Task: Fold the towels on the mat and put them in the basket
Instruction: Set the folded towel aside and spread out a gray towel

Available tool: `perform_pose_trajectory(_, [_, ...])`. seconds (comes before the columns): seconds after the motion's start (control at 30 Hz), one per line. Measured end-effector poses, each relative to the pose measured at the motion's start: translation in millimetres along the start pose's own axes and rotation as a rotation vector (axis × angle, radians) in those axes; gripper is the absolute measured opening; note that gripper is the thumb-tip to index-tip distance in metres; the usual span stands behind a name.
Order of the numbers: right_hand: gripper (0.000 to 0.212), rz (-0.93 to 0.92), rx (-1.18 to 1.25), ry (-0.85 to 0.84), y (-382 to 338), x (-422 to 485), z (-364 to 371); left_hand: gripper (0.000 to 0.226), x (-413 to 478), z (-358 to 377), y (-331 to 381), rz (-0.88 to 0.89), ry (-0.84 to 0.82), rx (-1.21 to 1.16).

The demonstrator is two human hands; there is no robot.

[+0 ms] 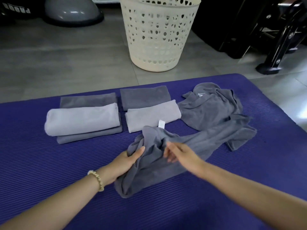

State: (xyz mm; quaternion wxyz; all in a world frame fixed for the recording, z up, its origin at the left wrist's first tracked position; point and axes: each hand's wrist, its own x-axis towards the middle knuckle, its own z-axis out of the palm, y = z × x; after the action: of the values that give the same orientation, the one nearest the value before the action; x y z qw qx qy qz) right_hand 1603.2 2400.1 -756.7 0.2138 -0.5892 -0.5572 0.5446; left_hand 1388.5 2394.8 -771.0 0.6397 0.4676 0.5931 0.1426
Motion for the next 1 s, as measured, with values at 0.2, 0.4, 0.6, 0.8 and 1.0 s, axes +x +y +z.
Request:
perform_pose_trajectory(0.2, [0.026, 0.008, -0.342, -0.058, -14.8, 39.4, 11.9, 0.051, -52.5, -80.1, -65.4, -0.001, -0.231, 0.306])
perform_pose_trajectory(0.4, [0.049, 0.167, -0.434, -0.368, 5.7, 46.1, 77.9, 0.069, -76.6, -117.0, -137.1, -0.209, -0.089, 0.666])
perform_pose_trajectory(0.6, [0.057, 0.066, -0.740, -0.373, 25.0, 41.8, 110.1, 0.069, -58.1, -88.1, -115.5, 0.123, 0.164, 0.496])
perform_pose_trajectory(0.8, [0.079, -0.177, -0.891, -0.311, 19.5, 29.9, 102.9, 0.090, -35.3, -69.4, -104.7, 0.217, 0.050, 1.041])
perform_pose_trajectory(1.0, [0.060, -0.010, -0.557, -0.308, 49.0, 7.5, 78.8, 0.059, -53.4, -65.5, -120.0, 0.181, 0.087, 0.738])
